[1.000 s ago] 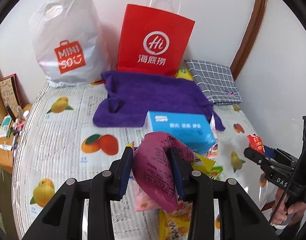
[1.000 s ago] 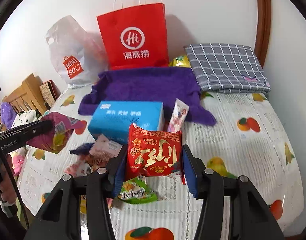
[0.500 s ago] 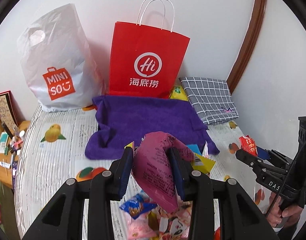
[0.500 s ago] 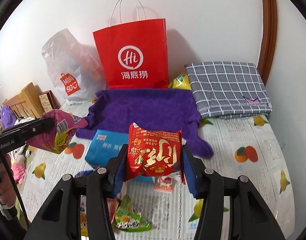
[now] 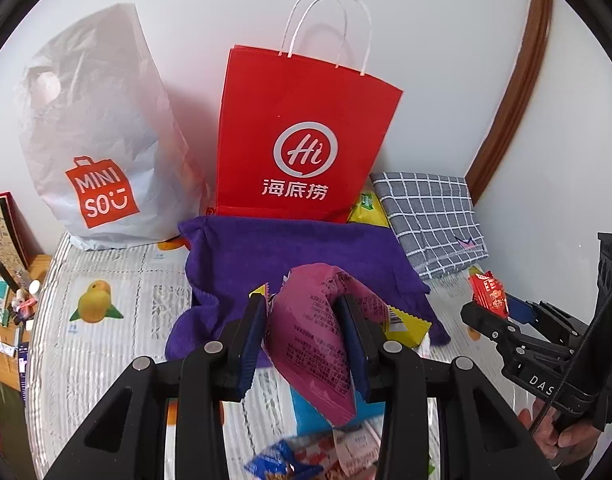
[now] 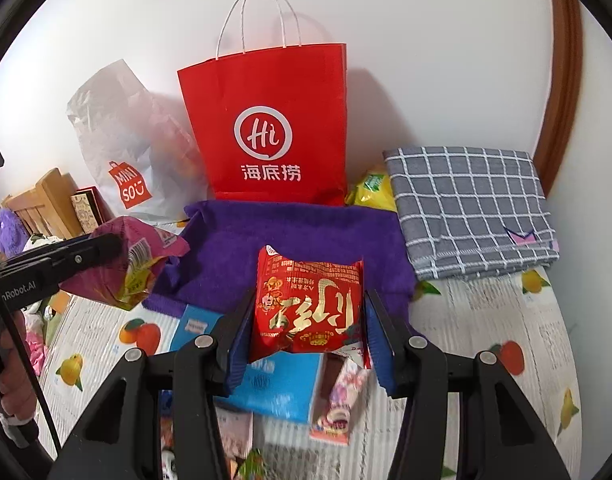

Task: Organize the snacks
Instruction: 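Carry the red packet and pink candy with both grippers onto the purple towel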

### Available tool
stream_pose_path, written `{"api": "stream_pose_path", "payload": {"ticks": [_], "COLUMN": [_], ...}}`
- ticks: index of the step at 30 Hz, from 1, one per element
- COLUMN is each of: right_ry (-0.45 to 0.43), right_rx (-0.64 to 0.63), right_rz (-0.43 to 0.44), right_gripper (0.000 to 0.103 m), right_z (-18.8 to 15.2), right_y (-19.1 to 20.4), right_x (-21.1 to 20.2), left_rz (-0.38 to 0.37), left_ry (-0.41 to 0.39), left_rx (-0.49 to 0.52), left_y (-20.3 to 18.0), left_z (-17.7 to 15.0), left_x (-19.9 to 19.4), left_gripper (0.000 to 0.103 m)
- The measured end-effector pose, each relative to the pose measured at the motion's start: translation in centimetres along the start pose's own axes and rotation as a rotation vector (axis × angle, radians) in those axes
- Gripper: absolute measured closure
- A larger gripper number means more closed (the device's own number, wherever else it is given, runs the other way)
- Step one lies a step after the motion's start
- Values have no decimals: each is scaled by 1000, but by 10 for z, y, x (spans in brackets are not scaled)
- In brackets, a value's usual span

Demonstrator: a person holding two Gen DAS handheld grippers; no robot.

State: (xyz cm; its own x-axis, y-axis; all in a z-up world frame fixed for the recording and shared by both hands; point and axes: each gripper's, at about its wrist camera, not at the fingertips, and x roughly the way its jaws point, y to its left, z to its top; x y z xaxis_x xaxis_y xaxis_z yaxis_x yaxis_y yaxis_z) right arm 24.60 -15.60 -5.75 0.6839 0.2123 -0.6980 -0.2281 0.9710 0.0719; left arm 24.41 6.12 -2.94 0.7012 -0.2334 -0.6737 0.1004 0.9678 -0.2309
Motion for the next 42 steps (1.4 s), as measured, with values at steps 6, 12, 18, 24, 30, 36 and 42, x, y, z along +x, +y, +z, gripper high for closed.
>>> {"api": "stream_pose_path", "payload": {"ticks": [6,12,18,24,30,36,42], "right_ry": [9,13,26,42,79,127,192], "right_rx": [13,23,40,38,29,13,3], "right_rz": [12,12,11,-3,-11,-10,-18], "right_gripper": [52,52,52,52,52,52,52], "right_z": [23,42,60,69,74,70,62], "right_y": [0,-6,-6,-5,-11,-13,-17], "right_x": [35,72,111,148,182,206,226], "left_rz": [27,50,68,70,77,81,75], "left_ry": [16,14,21,53,95,134,155], "left_rx": [-7,-35,-49,-8,-21,-23,-37], "left_y": [15,32,44,46,58,62,66], "left_z": [15,36,60,72,64,59,55], "left_x": [24,50,79,113,150,166,175], "left_gripper": [67,67,67,67,67,67,67]}}
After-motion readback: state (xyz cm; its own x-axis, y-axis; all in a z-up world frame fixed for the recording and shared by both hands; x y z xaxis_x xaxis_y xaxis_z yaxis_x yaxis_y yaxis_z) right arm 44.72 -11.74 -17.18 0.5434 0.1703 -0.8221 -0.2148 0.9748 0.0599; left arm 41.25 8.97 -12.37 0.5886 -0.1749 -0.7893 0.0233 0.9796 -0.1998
